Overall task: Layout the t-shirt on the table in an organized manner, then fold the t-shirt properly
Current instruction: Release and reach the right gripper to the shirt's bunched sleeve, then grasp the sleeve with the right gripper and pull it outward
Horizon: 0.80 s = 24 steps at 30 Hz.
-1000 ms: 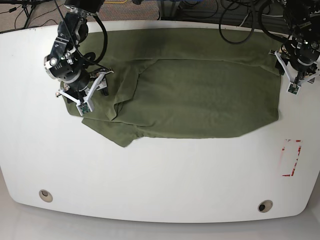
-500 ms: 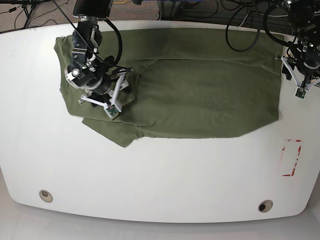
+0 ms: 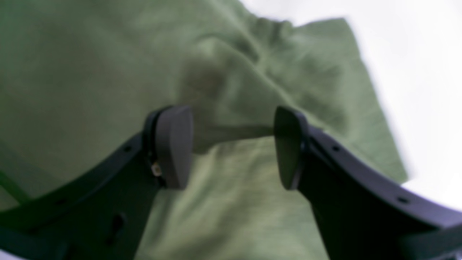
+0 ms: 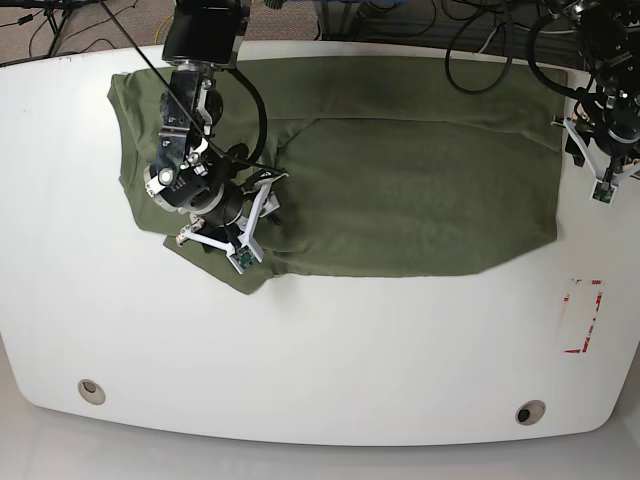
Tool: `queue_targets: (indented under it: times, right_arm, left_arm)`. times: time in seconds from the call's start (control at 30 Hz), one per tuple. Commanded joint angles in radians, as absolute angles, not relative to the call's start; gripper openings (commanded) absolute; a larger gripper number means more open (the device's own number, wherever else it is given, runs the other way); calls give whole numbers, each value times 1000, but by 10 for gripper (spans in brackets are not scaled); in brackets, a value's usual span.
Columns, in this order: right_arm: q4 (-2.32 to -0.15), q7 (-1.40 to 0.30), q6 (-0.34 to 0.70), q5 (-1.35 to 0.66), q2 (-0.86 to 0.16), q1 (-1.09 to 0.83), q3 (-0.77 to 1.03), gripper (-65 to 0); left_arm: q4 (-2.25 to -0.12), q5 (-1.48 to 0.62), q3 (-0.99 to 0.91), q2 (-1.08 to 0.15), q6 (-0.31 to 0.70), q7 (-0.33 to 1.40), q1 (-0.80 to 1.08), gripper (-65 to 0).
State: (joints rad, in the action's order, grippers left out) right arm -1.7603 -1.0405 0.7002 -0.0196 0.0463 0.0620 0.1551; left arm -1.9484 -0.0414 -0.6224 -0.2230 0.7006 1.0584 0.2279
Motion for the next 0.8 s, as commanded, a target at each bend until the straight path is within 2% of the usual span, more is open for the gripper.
queue_targets:
  times: [0.0, 0.17, 0.33, 0.77]
  right_arm:
    - [-1778, -1023, 698, -24, -12, 105, 203, -314]
    - [-1678, -1023, 698, -24, -47, 182, 366, -312]
    - [-1529, -1018, 698, -31, -93, 262, 455, -312]
    - [-1262, -886, 698, -25, -136, 360, 469, -312]
  left_arm:
    - [-1966, -41, -631, -240, 698, 1040, 199, -325]
    - [-1966, -41, -633, -240, 698, 1041, 154, -325]
    - [-1965, -41, -628, -240, 698, 1041, 130, -325]
    - [-1965, -39, -627, -237, 698, 1041, 125, -325]
